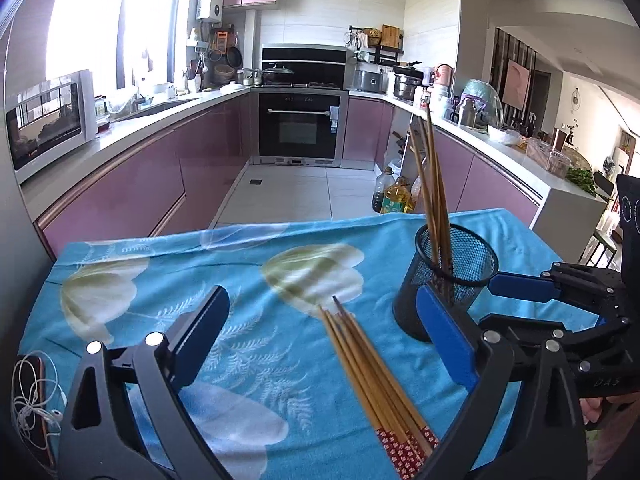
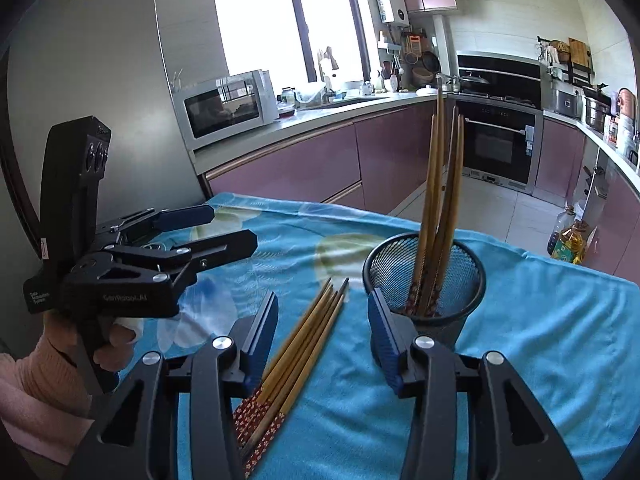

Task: Organize utensils
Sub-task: 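Open the right gripper and return it toward the chopstick pile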

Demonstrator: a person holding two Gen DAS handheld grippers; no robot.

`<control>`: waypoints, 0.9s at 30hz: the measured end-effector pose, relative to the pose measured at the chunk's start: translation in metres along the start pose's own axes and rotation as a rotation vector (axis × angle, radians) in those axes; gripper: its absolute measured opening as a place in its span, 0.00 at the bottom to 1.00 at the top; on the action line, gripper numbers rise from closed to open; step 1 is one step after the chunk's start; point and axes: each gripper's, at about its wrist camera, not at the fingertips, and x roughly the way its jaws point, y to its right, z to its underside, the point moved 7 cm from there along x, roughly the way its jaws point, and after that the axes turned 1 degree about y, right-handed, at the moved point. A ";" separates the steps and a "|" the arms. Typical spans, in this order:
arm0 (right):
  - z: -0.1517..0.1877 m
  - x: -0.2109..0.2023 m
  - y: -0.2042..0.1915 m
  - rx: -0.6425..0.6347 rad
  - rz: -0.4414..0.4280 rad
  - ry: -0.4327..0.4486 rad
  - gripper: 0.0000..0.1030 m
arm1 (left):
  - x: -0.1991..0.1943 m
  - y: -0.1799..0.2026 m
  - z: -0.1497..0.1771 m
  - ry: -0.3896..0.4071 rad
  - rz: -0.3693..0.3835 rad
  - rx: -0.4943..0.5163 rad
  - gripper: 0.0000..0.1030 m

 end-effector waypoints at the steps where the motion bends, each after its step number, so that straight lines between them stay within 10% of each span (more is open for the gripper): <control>1: 0.005 0.003 -0.001 0.003 -0.001 -0.014 0.43 | 0.001 -0.002 0.008 -0.017 -0.006 0.000 0.91; 27: 0.080 0.052 -0.009 0.080 0.010 -0.216 0.43 | 0.042 0.006 0.100 -0.272 -0.007 0.031 0.88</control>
